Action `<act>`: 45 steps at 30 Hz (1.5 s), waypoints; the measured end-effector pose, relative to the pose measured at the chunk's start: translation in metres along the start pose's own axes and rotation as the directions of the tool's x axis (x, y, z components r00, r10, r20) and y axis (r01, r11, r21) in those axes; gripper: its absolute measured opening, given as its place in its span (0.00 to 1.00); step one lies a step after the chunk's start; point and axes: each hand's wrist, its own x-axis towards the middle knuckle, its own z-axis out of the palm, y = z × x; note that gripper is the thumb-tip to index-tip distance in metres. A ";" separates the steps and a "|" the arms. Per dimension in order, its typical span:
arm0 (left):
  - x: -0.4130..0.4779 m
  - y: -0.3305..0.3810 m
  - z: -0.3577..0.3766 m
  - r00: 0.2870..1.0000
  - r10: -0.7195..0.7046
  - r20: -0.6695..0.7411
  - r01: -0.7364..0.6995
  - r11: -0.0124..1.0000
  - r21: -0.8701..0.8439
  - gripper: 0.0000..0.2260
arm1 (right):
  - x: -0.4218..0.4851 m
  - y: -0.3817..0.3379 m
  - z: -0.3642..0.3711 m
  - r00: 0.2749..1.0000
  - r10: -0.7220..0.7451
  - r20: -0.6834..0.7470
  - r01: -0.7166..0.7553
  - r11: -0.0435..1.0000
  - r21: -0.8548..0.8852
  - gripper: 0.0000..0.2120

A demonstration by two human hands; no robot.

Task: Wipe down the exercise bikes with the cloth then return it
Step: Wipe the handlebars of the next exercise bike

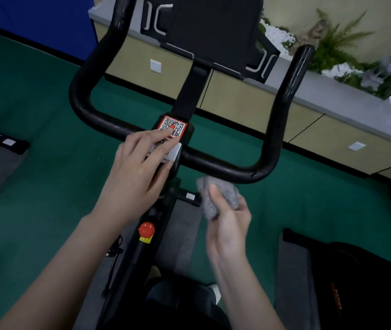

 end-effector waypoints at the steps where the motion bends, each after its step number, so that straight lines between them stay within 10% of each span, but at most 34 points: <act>1: 0.000 0.001 0.000 1.000 -0.001 -0.007 0.001 1.000 0.005 0.18 | 0.000 -0.003 -0.004 0.999 -0.035 -0.035 0.034 0.999 -0.027 0.11; 24: 0.026 0.017 0.017 0.991 0.132 -0.010 -0.130 0.987 0.093 0.17 | 0.002 0.000 -0.016 0.875 -0.453 -0.168 0.358 0.841 -0.406 0.09; 37: 0.025 0.018 0.023 0.989 0.129 -0.072 -0.120 0.985 0.127 0.16 | 0.005 -0.024 -0.019 0.678 -0.735 -0.005 0.548 0.510 -0.663 0.17; 45: 0.026 0.018 0.023 0.988 0.135 -0.081 -0.124 0.984 0.128 0.16 | 0.009 -0.024 -0.016 0.508 -0.737 0.446 0.683 0.029 -0.730 0.19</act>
